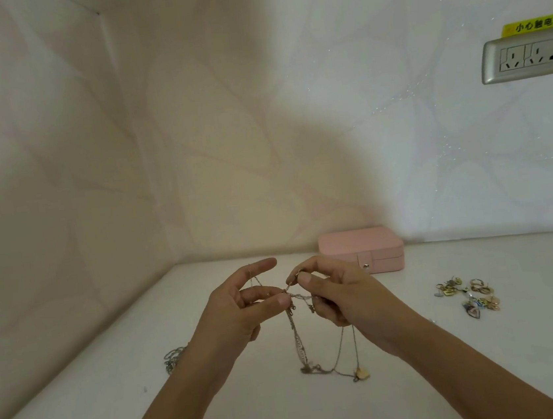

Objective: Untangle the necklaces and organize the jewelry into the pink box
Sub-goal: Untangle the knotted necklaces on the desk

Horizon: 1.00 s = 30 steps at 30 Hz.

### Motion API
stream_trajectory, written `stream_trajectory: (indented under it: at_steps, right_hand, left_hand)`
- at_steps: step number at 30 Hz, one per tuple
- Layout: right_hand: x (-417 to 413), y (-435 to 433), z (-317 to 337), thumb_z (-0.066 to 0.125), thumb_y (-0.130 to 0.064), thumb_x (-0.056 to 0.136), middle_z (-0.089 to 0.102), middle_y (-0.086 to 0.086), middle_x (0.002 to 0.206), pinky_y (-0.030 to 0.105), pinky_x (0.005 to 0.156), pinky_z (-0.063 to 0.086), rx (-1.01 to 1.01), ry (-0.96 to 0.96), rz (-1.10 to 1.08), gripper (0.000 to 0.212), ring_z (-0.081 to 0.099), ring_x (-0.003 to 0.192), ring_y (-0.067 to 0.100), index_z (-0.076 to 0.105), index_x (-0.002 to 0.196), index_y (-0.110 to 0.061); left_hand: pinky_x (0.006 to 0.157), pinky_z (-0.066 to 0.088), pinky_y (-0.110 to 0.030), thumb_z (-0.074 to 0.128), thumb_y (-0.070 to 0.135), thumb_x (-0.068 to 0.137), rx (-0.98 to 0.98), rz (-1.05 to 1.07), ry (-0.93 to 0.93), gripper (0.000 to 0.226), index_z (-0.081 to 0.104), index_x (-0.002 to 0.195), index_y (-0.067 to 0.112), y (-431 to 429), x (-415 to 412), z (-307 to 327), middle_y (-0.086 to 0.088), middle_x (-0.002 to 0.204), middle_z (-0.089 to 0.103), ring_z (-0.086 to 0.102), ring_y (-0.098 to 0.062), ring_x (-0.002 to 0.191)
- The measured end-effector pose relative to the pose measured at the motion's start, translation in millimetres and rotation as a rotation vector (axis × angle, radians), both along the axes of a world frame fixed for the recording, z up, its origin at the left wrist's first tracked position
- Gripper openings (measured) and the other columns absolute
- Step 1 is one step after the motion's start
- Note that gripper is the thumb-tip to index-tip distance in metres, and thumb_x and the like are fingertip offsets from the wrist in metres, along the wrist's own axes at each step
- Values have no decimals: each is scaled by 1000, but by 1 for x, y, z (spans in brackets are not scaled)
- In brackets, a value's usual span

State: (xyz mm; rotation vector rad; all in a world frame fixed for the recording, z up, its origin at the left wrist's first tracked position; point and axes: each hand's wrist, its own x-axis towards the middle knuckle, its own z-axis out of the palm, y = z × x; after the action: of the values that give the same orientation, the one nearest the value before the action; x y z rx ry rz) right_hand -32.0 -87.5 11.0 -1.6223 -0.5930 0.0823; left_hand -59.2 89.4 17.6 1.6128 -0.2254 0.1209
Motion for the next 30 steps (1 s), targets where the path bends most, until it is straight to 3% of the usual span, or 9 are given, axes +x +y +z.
stream_trajectory:
  at_steps: [4, 7, 12, 15, 18, 20, 23, 25, 30]
  right_hand:
    - [2, -3, 0, 53, -17, 96, 60, -2, 71, 20, 57, 37, 3, -30, 34, 16, 42, 54, 11, 69, 91, -14]
    - [3, -5, 1, 56, -11, 93, 63, -12, 73, 22, 69, 43, 20, -17, 49, 15, 49, 64, 11, 69, 87, -11]
    - [6, -9, -2, 60, -6, 90, 67, -6, 90, 20, 80, 47, 13, -64, 77, 11, 61, 85, 9, 71, 88, -8]
    - [4, -9, -1, 59, -14, 88, 72, -1, 97, 20, 89, 46, -41, -78, 142, 16, 64, 100, 13, 72, 94, -6]
    - [1, -7, 0, 50, -21, 93, 73, 3, 96, 31, 99, 45, -71, -66, 169, 26, 64, 102, 18, 74, 91, -11]
    - [1, -6, -1, 52, -17, 97, 74, 8, 92, 31, 98, 46, -69, -47, 141, 22, 67, 97, 20, 71, 89, -8]
    - [0, -3, -2, 64, -7, 89, 73, 14, 85, 20, 85, 49, -36, -9, 120, 2, 70, 84, 20, 62, 90, -6]
    - [-1, 0, -2, 70, -1, 82, 73, 16, 83, 21, 79, 51, 2, -11, 99, 11, 71, 80, 20, 62, 88, -5]
    - [-5, 4, -4, 79, -7, 74, 71, -2, 80, 24, 75, 53, -96, -235, -66, 17, 71, 75, 16, 66, 77, -17]
  left_hand:
    - [43, 28, -15, 74, 4, 74, 6, 28, -26, 53, 58, 120, 25, 3, 0, 1, -8, 83, 73, 37, -6, 43]
    - [43, 28, -15, 72, 2, 76, 23, 35, -51, 52, 57, 120, 25, 4, 1, 0, -7, 84, 73, 36, -7, 44]
    - [45, 31, -14, 74, 6, 76, 131, 108, -153, 50, 58, 118, 27, 5, 4, -5, -3, 81, 73, 30, -9, 47]
    - [48, 33, -13, 75, 4, 77, 184, 124, -223, 49, 58, 115, 31, 5, 4, -6, -1, 81, 73, 31, -8, 46]
    - [52, 34, -10, 74, 7, 75, 204, 124, -270, 48, 59, 114, 32, 3, 4, -5, 0, 81, 72, 30, -8, 46]
    - [52, 34, -9, 71, 16, 68, 211, 116, -283, 50, 59, 113, 32, 2, 3, -4, 0, 81, 72, 30, -8, 45]
    - [51, 33, -8, 68, 19, 65, 224, 112, -294, 51, 59, 113, 33, 0, 2, -5, 1, 80, 72, 29, -7, 44]
    - [51, 33, -9, 69, 19, 65, 241, 123, -299, 51, 59, 113, 34, 1, 3, -6, 2, 79, 72, 29, -7, 45]
    - [49, 33, -11, 73, 9, 76, 270, 124, -291, 47, 57, 114, 33, 0, 2, -8, 2, 78, 72, 31, -6, 44]
